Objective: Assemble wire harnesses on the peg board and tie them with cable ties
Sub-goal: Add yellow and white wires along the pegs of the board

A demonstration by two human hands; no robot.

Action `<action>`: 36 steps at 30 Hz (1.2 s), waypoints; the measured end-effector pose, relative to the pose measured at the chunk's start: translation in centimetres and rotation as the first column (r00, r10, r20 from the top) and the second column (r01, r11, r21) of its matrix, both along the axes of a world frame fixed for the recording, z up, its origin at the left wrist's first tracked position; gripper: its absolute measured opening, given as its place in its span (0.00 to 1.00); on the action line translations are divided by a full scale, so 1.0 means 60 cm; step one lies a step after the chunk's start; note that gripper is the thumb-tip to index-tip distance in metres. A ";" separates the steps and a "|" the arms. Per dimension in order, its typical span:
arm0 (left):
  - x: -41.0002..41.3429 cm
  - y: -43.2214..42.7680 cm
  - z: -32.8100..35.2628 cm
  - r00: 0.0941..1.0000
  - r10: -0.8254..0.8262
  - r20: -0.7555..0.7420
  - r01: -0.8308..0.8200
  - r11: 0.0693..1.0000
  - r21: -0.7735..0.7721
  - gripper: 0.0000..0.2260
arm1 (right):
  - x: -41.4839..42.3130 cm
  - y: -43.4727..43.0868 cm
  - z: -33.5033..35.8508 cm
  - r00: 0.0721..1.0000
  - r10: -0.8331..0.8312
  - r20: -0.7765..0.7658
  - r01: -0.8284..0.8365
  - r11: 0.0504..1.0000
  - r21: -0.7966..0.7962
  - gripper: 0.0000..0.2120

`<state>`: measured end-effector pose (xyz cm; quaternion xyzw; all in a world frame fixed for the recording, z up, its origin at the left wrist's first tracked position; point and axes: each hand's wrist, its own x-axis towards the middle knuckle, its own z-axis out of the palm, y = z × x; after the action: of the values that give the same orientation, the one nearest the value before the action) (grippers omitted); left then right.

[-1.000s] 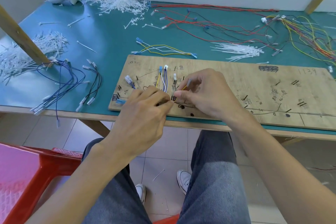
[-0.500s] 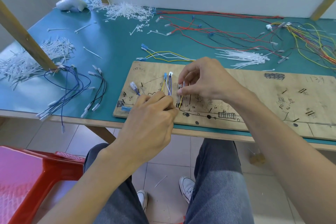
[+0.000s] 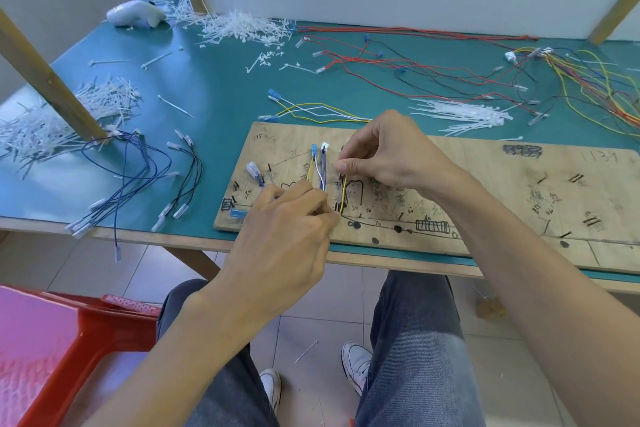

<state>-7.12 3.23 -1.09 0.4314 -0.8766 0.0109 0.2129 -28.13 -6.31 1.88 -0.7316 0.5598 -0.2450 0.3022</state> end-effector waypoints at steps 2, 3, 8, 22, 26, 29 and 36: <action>0.000 0.001 0.000 1.000 0.004 -0.006 -0.004 1.000 0.002 0.07 | 0.003 -0.001 -0.004 0.999 -0.037 -0.003 0.037 0.999 0.001 0.05; 0.000 0.001 -0.001 1.000 0.007 -0.013 -0.007 1.000 0.005 0.07 | 0.005 -0.003 -0.004 0.999 -0.048 -0.002 0.048 0.999 0.006 0.05; 0.002 0.003 -0.001 0.999 0.011 -0.043 -0.011 1.000 0.008 0.07 | 0.011 -0.010 -0.003 0.998 -0.053 -0.043 0.053 0.999 -0.009 0.05; 0.001 0.006 0.000 0.995 -0.016 -0.102 0.014 1.000 -0.021 0.09 | 0.029 -0.027 0.017 0.985 -0.060 -0.161 0.083 0.987 0.134 0.08; 0.001 0.007 0.003 0.997 -0.007 -0.081 0.008 1.000 0.009 0.08 | 0.034 -0.030 0.021 0.968 -0.107 -0.229 0.135 0.984 0.115 0.10; -0.001 0.006 0.004 0.999 0.002 -0.040 -0.002 1.000 0.022 0.09 | 0.037 -0.021 0.016 0.962 -0.134 -0.239 0.151 0.987 0.052 0.11; 0.006 0.011 0.000 0.998 -0.008 -0.057 0.009 1.000 0.021 0.10 | 0.029 0.038 -0.003 0.977 -0.130 -0.172 0.116 0.990 -0.086 0.09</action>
<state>-6.79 3.86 -1.10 0.4299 -0.8722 -0.0118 0.2330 -26.40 -4.02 1.71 -0.7252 0.6191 -0.2183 0.2080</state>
